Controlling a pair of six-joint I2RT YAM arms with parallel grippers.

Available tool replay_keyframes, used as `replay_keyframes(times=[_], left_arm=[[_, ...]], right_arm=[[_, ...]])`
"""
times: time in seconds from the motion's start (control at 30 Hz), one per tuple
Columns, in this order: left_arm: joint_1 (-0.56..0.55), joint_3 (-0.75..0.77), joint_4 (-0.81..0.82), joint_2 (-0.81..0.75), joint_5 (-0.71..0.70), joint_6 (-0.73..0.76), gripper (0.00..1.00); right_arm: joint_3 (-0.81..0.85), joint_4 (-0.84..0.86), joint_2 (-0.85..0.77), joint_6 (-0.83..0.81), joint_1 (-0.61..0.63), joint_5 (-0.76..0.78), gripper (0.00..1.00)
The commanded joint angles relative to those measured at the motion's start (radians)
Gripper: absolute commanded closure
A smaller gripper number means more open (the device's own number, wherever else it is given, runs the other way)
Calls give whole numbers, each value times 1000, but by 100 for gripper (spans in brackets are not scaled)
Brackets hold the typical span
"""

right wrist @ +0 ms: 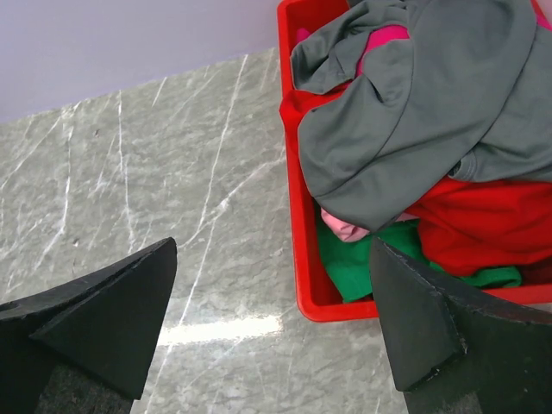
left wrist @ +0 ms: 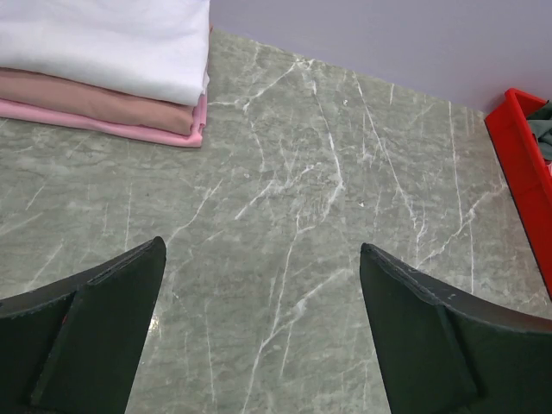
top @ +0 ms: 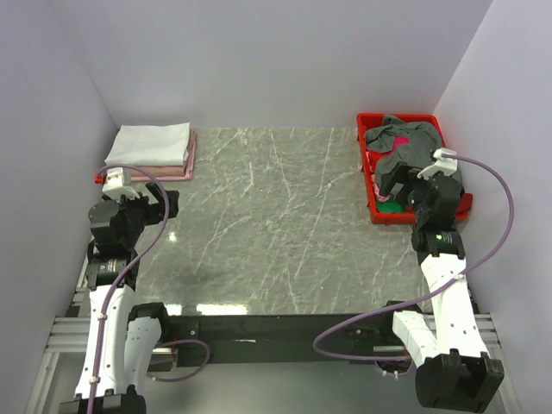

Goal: Fold and stack the t-shirts
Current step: Grab the tshirt from the pile

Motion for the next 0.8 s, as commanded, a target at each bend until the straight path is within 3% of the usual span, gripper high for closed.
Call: replay_keyframes(times=[0.0, 0.07, 0.13, 0.17, 0.23, 0.33, 0.5, 0.6, 0.77], left_arm=[[-1, 17, 20, -15, -2, 11, 1], [-2, 17, 37, -12, 50, 13, 1], [-11, -20, 108, 5, 232, -18, 1], [-20, -28, 156, 22, 443, -38, 1], [-60, -8, 180, 82, 546, -38, 1], [-120, 30, 61, 117, 392, 26, 1], [-123, 58, -41, 105, 36, 41, 1], [-123, 55, -46, 74, 11, 42, 1], [-125, 50, -42, 45, 20, 39, 1]], right_arm=[[21, 39, -17, 0, -12, -19, 2], [15, 39, -19, -33, -10, -31, 2], [12, 37, -26, -79, -12, -54, 2], [13, 28, -26, -115, -13, -86, 2], [31, -13, -20, -231, -13, -189, 2], [79, -91, 15, -360, -13, -284, 2], [248, -254, 180, -416, -51, -294, 3], [360, -286, 300, -397, -122, -332, 5], [574, -357, 555, -330, -147, -263, 15]])
